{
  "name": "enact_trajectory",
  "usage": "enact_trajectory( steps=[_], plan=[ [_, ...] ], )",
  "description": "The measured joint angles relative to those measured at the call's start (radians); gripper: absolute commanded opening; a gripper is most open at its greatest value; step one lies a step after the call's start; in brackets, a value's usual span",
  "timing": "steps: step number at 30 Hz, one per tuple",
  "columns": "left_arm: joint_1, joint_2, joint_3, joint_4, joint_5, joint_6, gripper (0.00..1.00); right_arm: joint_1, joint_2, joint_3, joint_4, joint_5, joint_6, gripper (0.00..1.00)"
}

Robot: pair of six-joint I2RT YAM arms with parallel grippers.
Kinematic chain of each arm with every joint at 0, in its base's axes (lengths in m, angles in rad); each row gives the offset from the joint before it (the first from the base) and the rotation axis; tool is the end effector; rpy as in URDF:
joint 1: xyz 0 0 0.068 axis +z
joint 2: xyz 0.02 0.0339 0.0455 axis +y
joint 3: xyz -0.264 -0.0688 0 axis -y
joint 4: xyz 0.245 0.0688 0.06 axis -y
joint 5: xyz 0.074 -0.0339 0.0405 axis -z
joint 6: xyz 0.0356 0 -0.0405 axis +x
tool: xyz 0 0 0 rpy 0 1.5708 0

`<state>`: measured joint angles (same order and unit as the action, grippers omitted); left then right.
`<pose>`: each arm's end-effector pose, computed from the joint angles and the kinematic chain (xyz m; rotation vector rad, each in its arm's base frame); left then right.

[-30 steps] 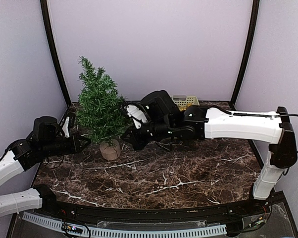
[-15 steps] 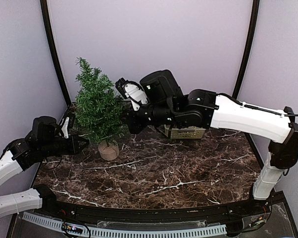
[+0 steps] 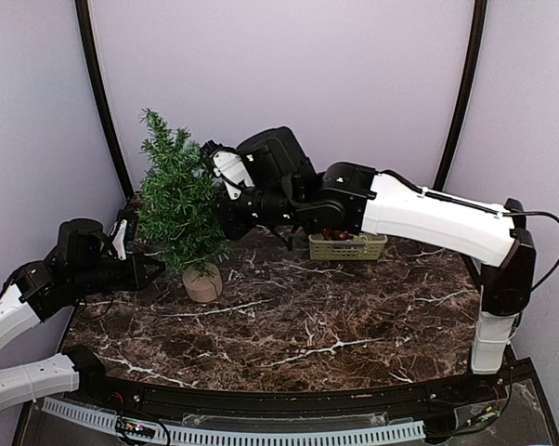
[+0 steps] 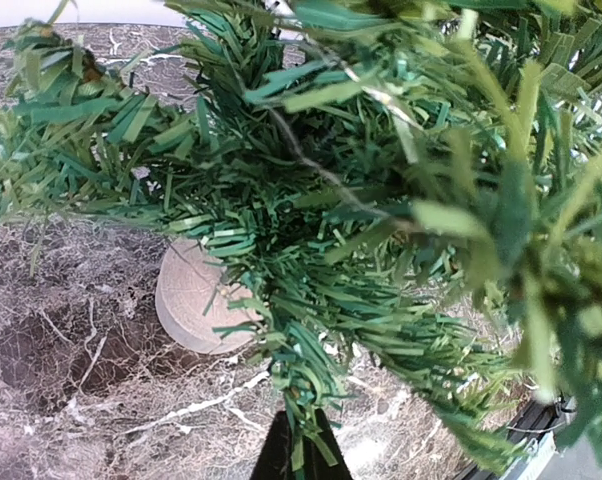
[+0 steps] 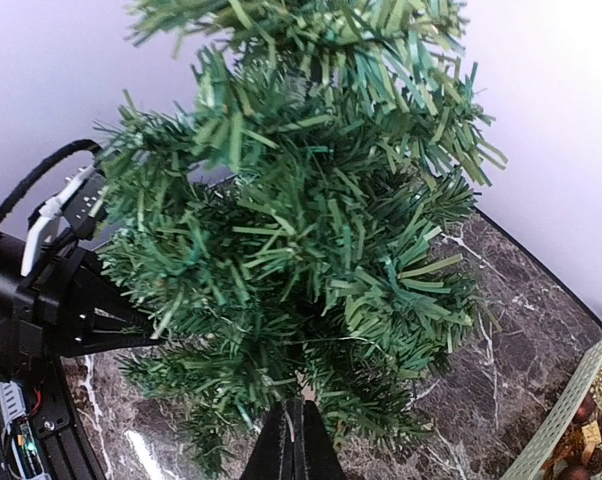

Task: Decorate the small christmas tree
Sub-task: Wrap the side of the string light in the gap of the branches.

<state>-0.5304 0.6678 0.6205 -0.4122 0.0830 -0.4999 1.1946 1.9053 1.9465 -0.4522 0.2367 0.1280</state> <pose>0.1351 -0.0827 0.2768 0.0865 2.1060 -0.7207 0.1726 0.4141 0.3895 -0.8904 1.8173 0.6223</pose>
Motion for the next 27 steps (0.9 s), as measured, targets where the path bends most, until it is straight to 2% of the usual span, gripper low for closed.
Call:
enact_trajectory(
  steps=[15, 22, 24, 27],
  plan=[
    [0.002, -0.018, 0.000, -0.033, -0.049, 0.035, 0.00, -0.095, 0.060, 0.040, 0.011, -0.092, 0.033, 0.00],
    [0.054, 0.003, 0.025, -0.047, -0.066, 0.106, 0.00, -0.105, 0.108, 0.040, 0.005, -0.134, 0.035, 0.00],
    [0.081, 0.016, 0.043, -0.050, -0.057, 0.126, 0.02, -0.105, 0.105, 0.034, 0.003, -0.146, 0.039, 0.13],
    [0.110, 0.027, 0.063, -0.057, -0.041, 0.152, 0.05, -0.105, 0.063, -0.045, 0.037, -0.167, 0.055, 0.43]
  ],
)
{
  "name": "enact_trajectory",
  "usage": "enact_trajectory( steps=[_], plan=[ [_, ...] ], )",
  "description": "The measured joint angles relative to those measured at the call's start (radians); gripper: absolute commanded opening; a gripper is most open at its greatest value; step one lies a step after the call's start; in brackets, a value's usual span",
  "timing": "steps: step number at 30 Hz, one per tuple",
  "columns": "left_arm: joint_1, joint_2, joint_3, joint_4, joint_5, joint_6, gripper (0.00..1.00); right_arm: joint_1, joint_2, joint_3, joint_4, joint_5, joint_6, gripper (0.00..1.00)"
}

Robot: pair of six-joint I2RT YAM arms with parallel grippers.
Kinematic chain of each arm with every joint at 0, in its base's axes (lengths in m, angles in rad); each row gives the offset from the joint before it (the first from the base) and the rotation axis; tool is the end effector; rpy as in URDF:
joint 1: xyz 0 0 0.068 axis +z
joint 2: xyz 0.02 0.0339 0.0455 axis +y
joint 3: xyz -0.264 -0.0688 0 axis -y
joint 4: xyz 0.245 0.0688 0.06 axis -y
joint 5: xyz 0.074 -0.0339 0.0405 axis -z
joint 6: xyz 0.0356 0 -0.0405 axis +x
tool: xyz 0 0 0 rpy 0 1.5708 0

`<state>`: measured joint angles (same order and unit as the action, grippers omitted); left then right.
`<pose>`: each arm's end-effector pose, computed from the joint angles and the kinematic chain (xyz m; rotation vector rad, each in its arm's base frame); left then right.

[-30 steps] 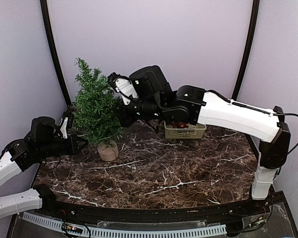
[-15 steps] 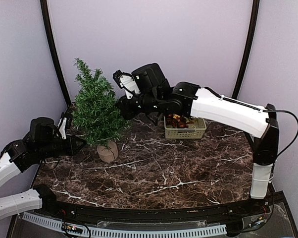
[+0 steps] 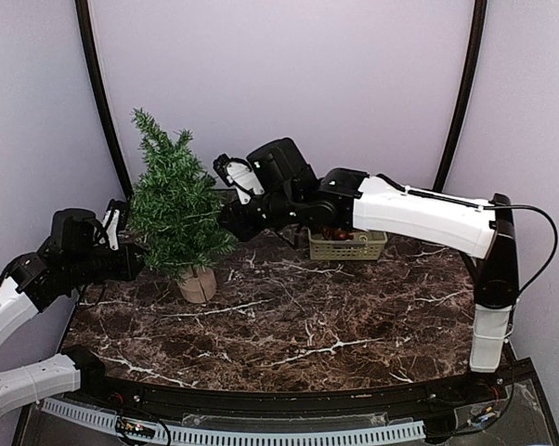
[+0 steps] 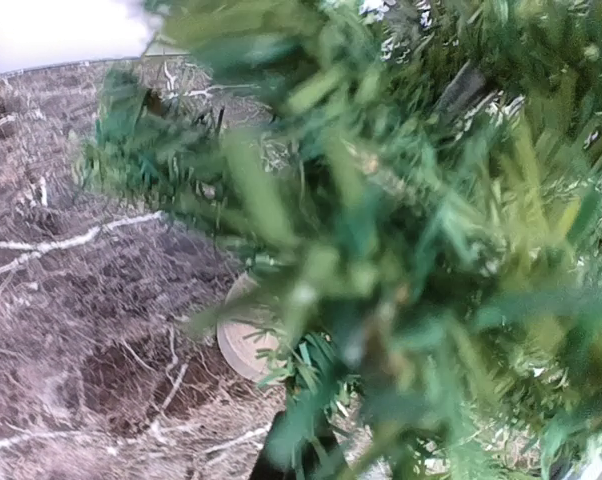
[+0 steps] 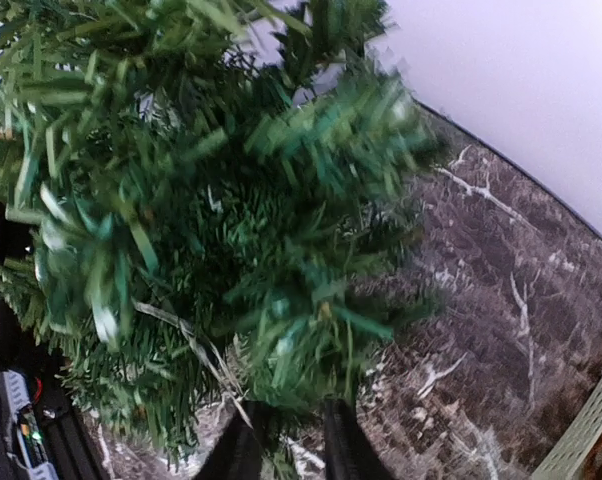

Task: Decorate the small christmas tree
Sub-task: Wrap the side of the string light in the gap of the branches.

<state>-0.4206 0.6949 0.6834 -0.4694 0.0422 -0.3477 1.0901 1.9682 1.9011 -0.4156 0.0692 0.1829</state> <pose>0.1455 -0.0667 0.2890 0.1030 2.0893 -0.5161 0.2184 0.4135 0.3495 -0.8933 1.9342 0.7066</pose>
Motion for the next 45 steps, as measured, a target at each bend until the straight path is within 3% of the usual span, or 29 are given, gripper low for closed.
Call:
enact_trajectory(
  steps=[4, 8, 11, 15, 24, 32, 35, 40, 42, 44, 45],
  plan=[
    [0.026, 0.019, 0.031, -0.005, 0.008, 0.032, 0.16, 0.000, -0.122, -0.182, 0.029, -0.045, 0.020, 0.76],
    [0.046, 0.045, 0.071, -0.006, 0.009, 0.050, 0.29, 0.000, -0.289, -0.364, 0.066, -0.080, 0.050, 0.90],
    [0.053, 0.053, 0.083, -0.010, 0.010, 0.051, 0.50, -0.004, -0.413, -0.491, 0.105, -0.085, 0.064, 0.92],
    [0.054, 0.027, 0.091, -0.046, 0.014, 0.031, 0.66, -0.006, -0.486, -0.634, 0.164, -0.084, 0.079, 0.97],
    [0.054, -0.122, 0.132, -0.208, 0.138, -0.081, 0.79, 0.020, -0.398, -0.853, 0.317, -0.127, 0.092, 0.95],
    [0.054, -0.205, -0.008, -0.175, 0.334, -0.229, 0.85, 0.053, -0.260, -0.839, 0.504, -0.262, 0.089, 0.93],
    [0.054, -0.208, -0.033, -0.142, 0.370, -0.265, 0.87, 0.066, -0.195, -0.812, 0.547, -0.292, 0.089, 0.84],
    [0.053, -0.208, -0.084, -0.043, 0.426, -0.322, 0.90, 0.073, -0.126, -0.762, 0.571, -0.320, 0.093, 0.29],
    [0.051, -0.206, -0.100, -0.024, 0.437, -0.335, 0.90, 0.073, -0.127, -0.756, 0.574, -0.315, 0.095, 0.11],
    [0.044, -0.200, -0.105, -0.004, 0.441, -0.345, 0.90, 0.073, -0.134, -0.755, 0.576, -0.296, 0.110, 0.00],
    [0.039, -0.194, -0.106, 0.011, 0.441, -0.348, 0.90, 0.073, -0.144, -0.757, 0.570, -0.274, 0.114, 0.00]
  ],
)
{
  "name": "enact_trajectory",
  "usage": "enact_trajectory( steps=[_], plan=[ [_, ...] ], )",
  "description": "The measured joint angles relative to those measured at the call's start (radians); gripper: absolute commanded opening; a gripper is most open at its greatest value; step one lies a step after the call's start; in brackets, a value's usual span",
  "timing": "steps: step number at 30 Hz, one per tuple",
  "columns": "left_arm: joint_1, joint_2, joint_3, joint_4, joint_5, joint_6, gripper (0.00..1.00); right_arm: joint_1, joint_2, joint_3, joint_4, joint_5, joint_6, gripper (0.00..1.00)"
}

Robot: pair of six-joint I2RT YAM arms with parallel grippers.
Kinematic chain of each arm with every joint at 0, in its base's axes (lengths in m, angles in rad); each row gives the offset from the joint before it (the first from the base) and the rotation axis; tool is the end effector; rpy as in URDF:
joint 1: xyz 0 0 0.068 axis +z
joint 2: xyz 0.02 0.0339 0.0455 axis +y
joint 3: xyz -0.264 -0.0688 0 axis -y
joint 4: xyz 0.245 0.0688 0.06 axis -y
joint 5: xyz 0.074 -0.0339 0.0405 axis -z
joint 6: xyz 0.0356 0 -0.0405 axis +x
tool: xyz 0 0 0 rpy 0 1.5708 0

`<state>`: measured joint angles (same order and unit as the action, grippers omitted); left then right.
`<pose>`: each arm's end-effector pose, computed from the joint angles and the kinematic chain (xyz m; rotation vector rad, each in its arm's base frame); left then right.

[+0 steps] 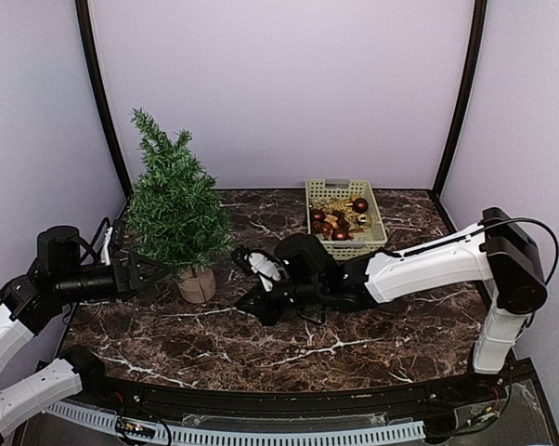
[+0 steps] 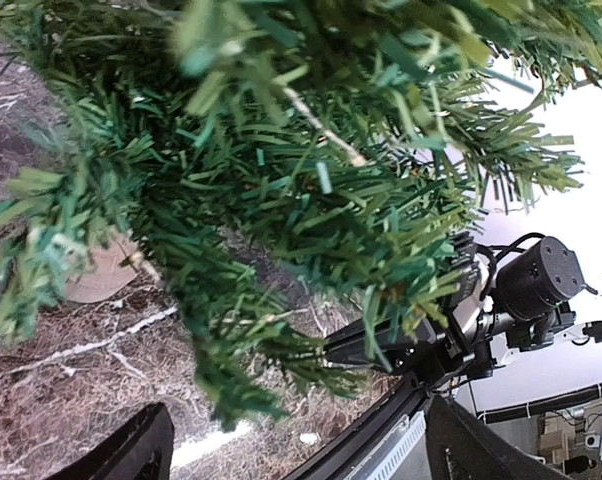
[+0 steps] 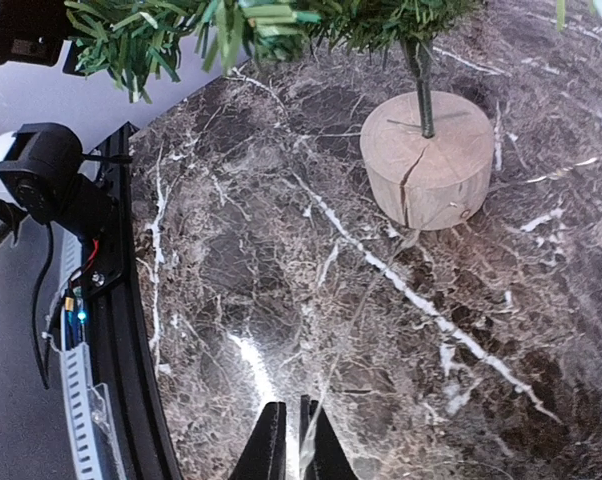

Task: Decorate the small christmas tree
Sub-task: Wrap the side of the string light in the gap of the branches.

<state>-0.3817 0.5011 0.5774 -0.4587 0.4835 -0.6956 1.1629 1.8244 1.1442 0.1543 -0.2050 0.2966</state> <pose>0.1108 -0.0623 0.2794 0.0171 2.0976 -1.1551 0.1554 0.3779 0.2070 -1.0777 2.0092 1.0482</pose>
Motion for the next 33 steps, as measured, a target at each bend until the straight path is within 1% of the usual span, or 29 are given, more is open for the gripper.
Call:
enact_trajectory(
  steps=[3, 6, 7, 8, 9, 10, 11, 13, 16, 19, 20, 21, 22, 24, 29, 33],
  plan=[
    [-0.034, 0.032, -0.007, 0.043, -0.007, -0.008, 0.90, -0.001, -0.037, -0.012, -0.023, 0.052, 0.004, 0.00],
    [-0.085, 0.082, -0.010, 0.087, -0.036, -0.014, 0.86, -0.006, -0.105, -0.031, -0.074, 0.140, 0.020, 0.00],
    [-0.101, 0.099, -0.010, 0.105, -0.047, -0.016, 0.79, -0.009, -0.130, -0.034, -0.097, 0.162, 0.025, 0.00],
    [-0.113, 0.117, -0.011, 0.120, -0.056, -0.019, 0.74, -0.013, -0.154, -0.035, -0.114, 0.192, 0.030, 0.00],
    [-0.123, 0.132, -0.011, 0.133, -0.064, -0.022, 0.63, -0.021, -0.185, -0.035, -0.140, 0.220, 0.035, 0.00],
    [-0.129, 0.143, -0.013, 0.143, -0.072, -0.029, 0.58, -0.028, -0.206, -0.035, -0.156, 0.237, 0.039, 0.00],
    [-0.134, 0.156, -0.014, 0.153, -0.081, -0.027, 0.48, -0.037, -0.230, -0.034, -0.176, 0.260, 0.040, 0.00],
    [-0.139, 0.171, -0.019, 0.161, -0.106, -0.035, 0.41, -0.053, -0.269, -0.026, -0.220, 0.298, 0.041, 0.00],
    [-0.140, 0.163, -0.026, 0.166, -0.138, -0.047, 0.25, -0.074, -0.304, 0.025, -0.301, 0.352, 0.033, 0.00],
    [-0.140, 0.132, -0.038, 0.171, -0.164, -0.063, 0.16, -0.081, -0.320, 0.091, -0.367, 0.396, 0.018, 0.00],
    [-0.140, 0.118, -0.044, 0.173, -0.171, -0.071, 0.11, -0.082, -0.323, 0.114, -0.384, 0.409, 0.011, 0.00],
    [-0.140, 0.105, -0.050, 0.174, -0.177, -0.078, 0.09, -0.082, -0.327, 0.137, -0.400, 0.418, 0.006, 0.00],
    [-0.140, 0.093, -0.054, 0.174, -0.184, -0.083, 0.03, -0.084, -0.330, 0.156, -0.410, 0.428, -0.001, 0.00],
    [-0.140, 0.072, -0.059, 0.170, -0.202, -0.092, 0.00, -0.084, -0.332, 0.187, -0.424, 0.441, -0.011, 0.00],
    [-0.140, 0.042, -0.060, 0.145, -0.258, -0.093, 0.00, -0.084, -0.333, 0.226, -0.448, 0.451, -0.034, 0.00],
    [-0.139, 0.077, -0.034, 0.096, -0.311, -0.048, 0.00, -0.084, -0.332, 0.238, -0.467, 0.446, -0.053, 0.00]
  ],
)
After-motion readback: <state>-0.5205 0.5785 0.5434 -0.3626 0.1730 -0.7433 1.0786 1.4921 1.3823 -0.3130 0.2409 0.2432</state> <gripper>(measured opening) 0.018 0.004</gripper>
